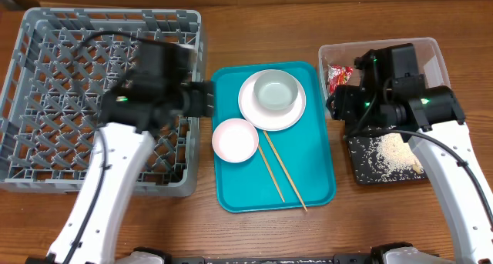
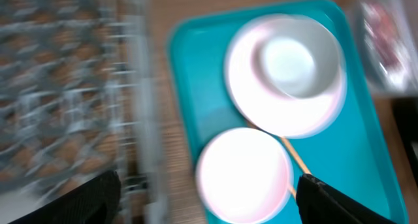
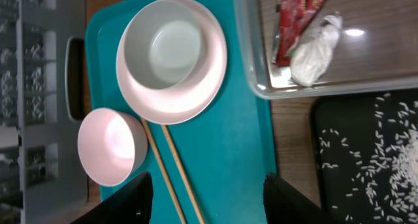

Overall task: Sort waste into correct bins and load items into the dishwasher
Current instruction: 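Reach the left gripper toward the pink bowl on the tray, then grasp the pink bowl rim with the left gripper and lift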

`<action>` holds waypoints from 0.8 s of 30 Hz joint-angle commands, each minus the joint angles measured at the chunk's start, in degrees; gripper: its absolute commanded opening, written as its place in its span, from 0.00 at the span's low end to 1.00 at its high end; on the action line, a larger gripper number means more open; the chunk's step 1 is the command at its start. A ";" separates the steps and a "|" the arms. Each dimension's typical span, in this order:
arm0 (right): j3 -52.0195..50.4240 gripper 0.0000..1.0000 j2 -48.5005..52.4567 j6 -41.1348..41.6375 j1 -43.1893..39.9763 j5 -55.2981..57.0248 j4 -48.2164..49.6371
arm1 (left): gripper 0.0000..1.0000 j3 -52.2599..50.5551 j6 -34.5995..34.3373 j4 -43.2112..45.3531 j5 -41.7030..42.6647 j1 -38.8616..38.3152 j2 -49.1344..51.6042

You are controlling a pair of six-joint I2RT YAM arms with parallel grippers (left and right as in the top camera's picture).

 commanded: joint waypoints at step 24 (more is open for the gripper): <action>0.74 0.58 -0.37 4.85 -2.97 2.01 -2.69 | 0.63 0.50 3.56 -2.69 -0.37 -21.66 29.20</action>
